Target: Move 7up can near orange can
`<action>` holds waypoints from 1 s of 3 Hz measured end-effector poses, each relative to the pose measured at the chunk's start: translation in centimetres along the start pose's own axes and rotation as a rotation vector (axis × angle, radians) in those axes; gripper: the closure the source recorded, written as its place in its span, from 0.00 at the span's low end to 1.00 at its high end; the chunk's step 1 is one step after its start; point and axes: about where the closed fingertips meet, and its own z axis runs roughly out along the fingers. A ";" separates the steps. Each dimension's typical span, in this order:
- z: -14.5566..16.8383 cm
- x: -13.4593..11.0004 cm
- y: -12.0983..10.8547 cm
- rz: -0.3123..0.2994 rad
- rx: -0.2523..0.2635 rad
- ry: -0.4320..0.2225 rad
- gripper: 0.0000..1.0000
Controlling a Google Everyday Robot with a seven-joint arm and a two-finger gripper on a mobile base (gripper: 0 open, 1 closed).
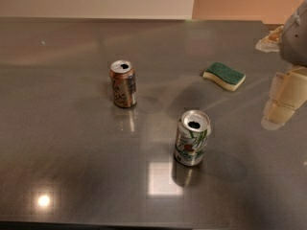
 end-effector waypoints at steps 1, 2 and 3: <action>1.5 -1.8 0.6 -0.068 -0.063 -0.090 0.00; 3.4 -4.0 1.5 -0.133 -0.125 -0.160 0.00; 5.1 -6.5 3.0 -0.193 -0.184 -0.229 0.00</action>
Offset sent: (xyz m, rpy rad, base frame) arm -0.0039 0.0780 -0.0440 0.2100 0.1098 0.3043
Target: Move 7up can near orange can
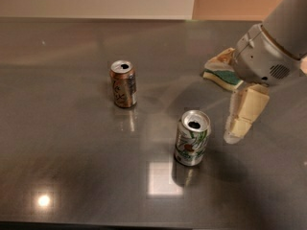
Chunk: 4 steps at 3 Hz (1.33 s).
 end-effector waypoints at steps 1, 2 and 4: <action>1.7 -1.6 1.0 -0.048 -0.052 -0.046 0.00; 2.8 -2.4 2.3 -0.093 -0.095 -0.077 0.00; 4.2 -2.7 3.9 -0.145 -0.129 -0.108 0.19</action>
Offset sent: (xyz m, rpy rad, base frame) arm -0.0405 0.0445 -0.0273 0.0917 0.0820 0.2131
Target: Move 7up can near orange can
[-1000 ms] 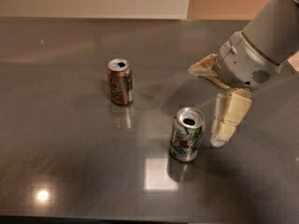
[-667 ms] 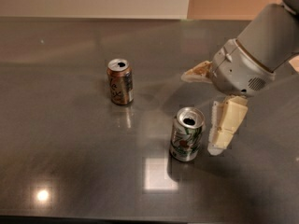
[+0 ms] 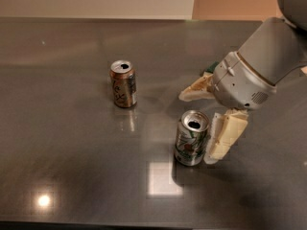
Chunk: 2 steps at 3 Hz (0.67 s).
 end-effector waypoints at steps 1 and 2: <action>0.4 0.3 0.0 0.001 0.003 0.000 0.42; 0.3 0.7 -0.5 0.013 0.016 0.016 0.65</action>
Offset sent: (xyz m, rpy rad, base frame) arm 0.0137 -0.0110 -0.0070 -0.0323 -0.0140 -0.0460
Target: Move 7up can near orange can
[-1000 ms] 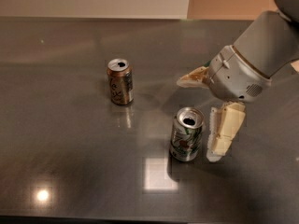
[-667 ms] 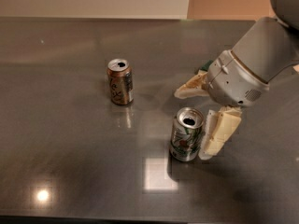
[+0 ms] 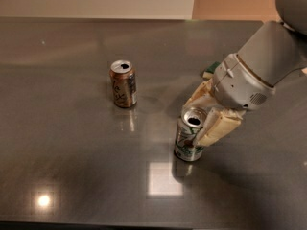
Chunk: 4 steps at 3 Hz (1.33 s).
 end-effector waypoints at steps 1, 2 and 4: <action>-1.1 -0.8 -1.8 0.023 0.026 0.011 0.88; -2.7 -2.7 -4.3 0.036 0.055 0.011 1.00; -3.5 -5.8 -10.4 0.063 0.051 -0.021 1.00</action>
Offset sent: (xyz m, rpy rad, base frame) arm 0.0652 0.0320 0.0737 0.0080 -0.0502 -0.0911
